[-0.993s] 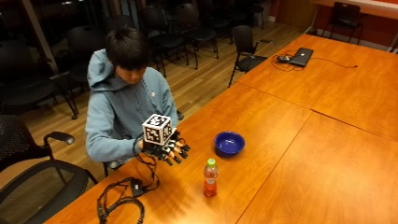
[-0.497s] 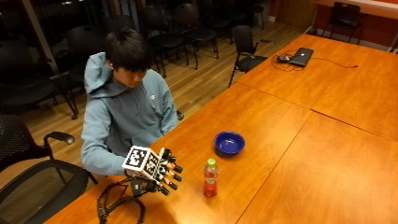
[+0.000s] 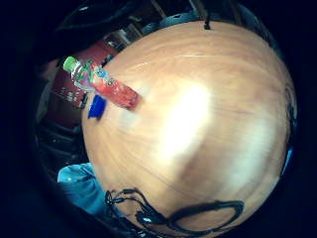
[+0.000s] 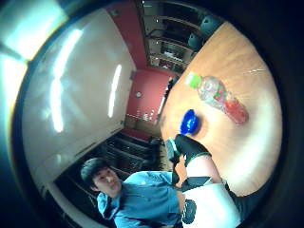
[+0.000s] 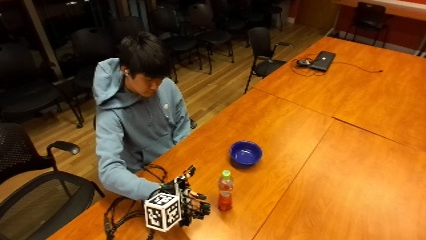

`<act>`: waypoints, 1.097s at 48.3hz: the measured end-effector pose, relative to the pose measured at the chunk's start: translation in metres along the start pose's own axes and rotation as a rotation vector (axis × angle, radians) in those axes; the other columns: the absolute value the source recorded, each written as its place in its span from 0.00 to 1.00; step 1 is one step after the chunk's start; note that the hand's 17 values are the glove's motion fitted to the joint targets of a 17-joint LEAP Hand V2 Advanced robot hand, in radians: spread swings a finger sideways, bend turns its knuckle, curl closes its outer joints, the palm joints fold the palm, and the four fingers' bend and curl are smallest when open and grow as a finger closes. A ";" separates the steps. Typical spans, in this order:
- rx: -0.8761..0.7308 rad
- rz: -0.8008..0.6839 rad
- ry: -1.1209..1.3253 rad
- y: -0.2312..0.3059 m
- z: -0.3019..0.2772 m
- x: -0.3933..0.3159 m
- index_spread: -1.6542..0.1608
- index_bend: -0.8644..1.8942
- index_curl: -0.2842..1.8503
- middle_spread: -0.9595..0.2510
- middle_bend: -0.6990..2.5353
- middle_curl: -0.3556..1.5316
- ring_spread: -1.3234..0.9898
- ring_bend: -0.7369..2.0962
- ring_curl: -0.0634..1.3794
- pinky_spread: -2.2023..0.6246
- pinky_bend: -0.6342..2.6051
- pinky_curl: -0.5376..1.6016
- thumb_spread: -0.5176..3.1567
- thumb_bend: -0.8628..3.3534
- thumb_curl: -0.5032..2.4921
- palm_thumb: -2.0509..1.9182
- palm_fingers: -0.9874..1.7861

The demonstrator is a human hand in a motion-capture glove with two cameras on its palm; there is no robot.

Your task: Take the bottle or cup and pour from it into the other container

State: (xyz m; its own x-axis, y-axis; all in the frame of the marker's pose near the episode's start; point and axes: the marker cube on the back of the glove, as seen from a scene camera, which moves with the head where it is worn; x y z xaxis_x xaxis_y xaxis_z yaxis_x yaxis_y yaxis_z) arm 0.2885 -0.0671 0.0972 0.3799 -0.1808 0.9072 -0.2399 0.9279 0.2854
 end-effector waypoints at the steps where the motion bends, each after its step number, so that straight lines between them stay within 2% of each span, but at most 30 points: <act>1: 0.001 0.003 -0.022 -0.003 0.003 0.002 0.76 0.36 0.23 0.86 0.27 0.34 0.64 0.44 0.25 0.88 0.44 0.39 0.39 0.20 0.30 0.68 0.40; 9: 0.011 0.020 -0.139 -0.025 0.038 0.015 0.75 0.36 0.23 0.86 0.27 0.35 0.64 0.44 0.25 0.88 0.45 0.40 0.38 0.20 0.29 0.67 0.39; 33: -0.043 0.030 -0.231 -0.061 0.108 0.011 0.73 0.37 0.23 0.84 0.28 0.35 0.64 0.45 0.25 0.88 0.44 0.39 0.37 0.20 0.29 0.67 0.41; 38: -0.043 0.038 -0.271 -0.066 0.126 0.014 0.74 0.38 0.25 0.82 0.29 0.36 0.64 0.44 0.24 0.87 0.42 0.38 0.37 0.20 0.29 0.68 0.47; 47: -0.008 0.074 -0.320 -0.070 0.151 0.005 0.81 0.40 0.27 0.80 0.33 0.39 0.57 0.46 0.25 0.82 0.37 0.35 0.35 0.22 0.31 0.76 0.70; 53: -0.015 0.084 -0.255 -0.069 0.170 -0.008 0.83 0.38 0.29 0.78 0.33 0.40 0.53 0.46 0.28 0.77 0.35 0.36 0.31 0.22 0.33 0.78 0.74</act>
State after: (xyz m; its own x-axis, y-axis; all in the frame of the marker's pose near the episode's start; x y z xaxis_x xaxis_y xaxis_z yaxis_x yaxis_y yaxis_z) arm 0.1507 -0.1850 0.1230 0.1213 -0.1776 0.9766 -0.2469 0.9476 0.2030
